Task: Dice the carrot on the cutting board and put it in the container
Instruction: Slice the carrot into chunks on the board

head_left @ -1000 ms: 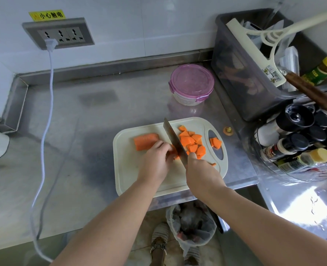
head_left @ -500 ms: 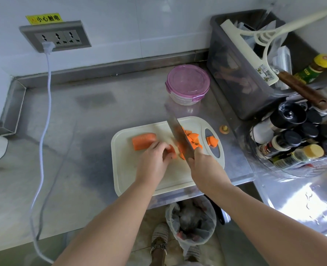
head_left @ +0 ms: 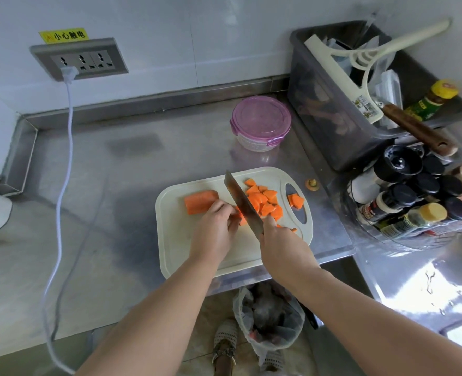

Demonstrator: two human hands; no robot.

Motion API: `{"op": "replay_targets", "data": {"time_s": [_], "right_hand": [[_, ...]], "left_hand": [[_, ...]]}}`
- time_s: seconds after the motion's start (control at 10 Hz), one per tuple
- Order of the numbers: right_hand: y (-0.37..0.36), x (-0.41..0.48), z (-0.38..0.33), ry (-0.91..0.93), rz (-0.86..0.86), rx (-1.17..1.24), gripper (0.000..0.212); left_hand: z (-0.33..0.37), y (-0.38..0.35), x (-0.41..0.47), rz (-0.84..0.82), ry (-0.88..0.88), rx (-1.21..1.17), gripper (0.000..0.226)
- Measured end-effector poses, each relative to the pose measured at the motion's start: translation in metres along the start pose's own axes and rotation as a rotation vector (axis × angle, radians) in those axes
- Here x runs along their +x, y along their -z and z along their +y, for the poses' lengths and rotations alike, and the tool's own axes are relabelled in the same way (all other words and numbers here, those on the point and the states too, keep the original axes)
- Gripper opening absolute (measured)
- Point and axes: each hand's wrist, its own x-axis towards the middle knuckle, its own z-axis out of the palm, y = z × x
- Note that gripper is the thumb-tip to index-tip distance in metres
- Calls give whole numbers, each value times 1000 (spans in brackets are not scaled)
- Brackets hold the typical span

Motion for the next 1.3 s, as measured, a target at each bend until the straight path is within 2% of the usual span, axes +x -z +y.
{"op": "replay_targets", "data": {"time_s": [0.1,0.2,0.3,0.4,0.5,0.7,0.8,0.9,1.2,1.3], "right_hand": [[0,0,-2,-1,-32,-13,51],[5,-2,-2,-39,-47,86,26],[1,-1,-4,-40,-54,76,24],[-2,6,-4,-50,-65,44,46],[-5,10,-5,-48,-96,30,51],[-11,17,-10,-70,-91,29,41],[-7,19,-3,-85,-121,118,26],[-4,22,4,-75,-133,128,31],[0,-2,8,-95,31,128,33],[0,-6,3,-76,20,107,35]], "left_hand": [[1,1,0,-1,3,10,4],[1,1,1,-4,-2,10,4],[0,1,1,-10,-2,6,4],[0,1,1,-12,5,13,2],[0,0,2,-7,19,17,2],[-3,0,1,24,-23,52,7],[-4,-1,1,45,-24,42,7],[-3,-1,0,56,-8,42,7],[-2,-3,-6,84,34,-9,7],[-3,-3,-7,82,4,-19,9]]}}
